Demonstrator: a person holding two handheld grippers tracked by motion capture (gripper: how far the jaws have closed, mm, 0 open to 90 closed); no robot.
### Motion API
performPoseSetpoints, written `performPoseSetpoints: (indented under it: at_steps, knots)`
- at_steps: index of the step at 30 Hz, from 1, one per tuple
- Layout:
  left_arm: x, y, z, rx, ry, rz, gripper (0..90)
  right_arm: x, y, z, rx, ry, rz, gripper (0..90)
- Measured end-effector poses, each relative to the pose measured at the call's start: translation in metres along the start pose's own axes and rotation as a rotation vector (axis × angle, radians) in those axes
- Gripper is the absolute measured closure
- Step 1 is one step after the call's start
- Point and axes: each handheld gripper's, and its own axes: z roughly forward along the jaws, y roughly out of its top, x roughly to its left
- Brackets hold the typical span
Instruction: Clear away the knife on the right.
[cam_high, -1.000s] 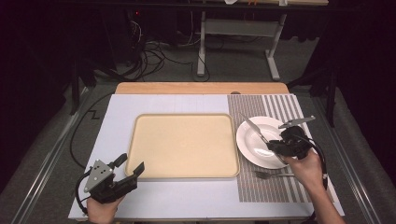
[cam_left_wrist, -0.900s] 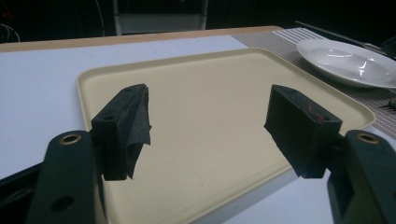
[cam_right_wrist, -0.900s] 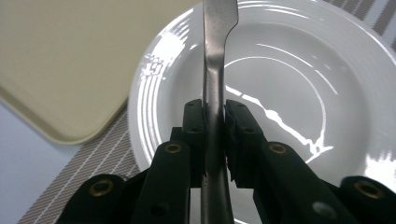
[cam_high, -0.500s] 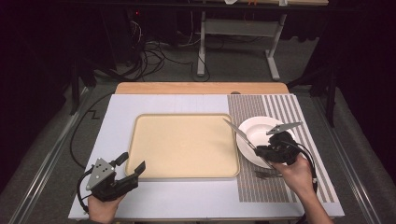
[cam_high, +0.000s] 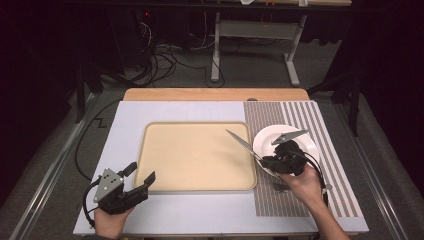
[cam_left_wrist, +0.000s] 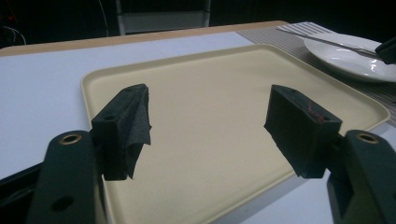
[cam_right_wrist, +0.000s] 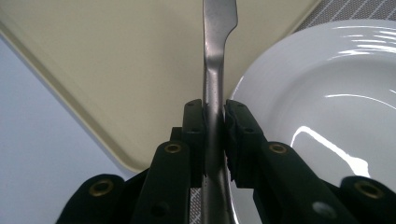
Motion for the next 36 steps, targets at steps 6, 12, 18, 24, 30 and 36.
performPoseSetpoints:
  at_steps: [6, 12, 18, 24, 30, 36]
  knots:
    - [0.003, 0.001, 0.0, -0.007, 0.005, -0.011, 32.0, 0.01, 0.011, 0.011, -0.006, 0.019, -0.017, 80.0]
    - [0.005, 0.002, 0.002, -0.002, 0.012, -0.005, 32.0, 0.02, 0.022, 0.027, 0.01, 0.046, -0.027, 80.0]
    - [0.012, 0.003, 0.005, -0.001, 0.029, -0.019, 32.0, 0.027, 0.029, 0.04, 0.021, 0.048, -0.027, 80.0]
    - [0.015, 0.004, 0.008, 0.0, 0.036, -0.017, 32.0, 0.032, 0.031, 0.051, 0.044, 0.046, -0.05, 80.0]
    - [0.016, 0.004, 0.01, -0.003, 0.038, -0.017, 31.8, 0.033, 0.032, 0.062, 0.062, 0.038, -0.051, 80.0]
    - [0.015, 0.004, 0.01, 0.001, 0.037, -0.013, 31.8, 0.037, 0.032, 0.069, 0.081, 0.03, -0.054, 80.0]
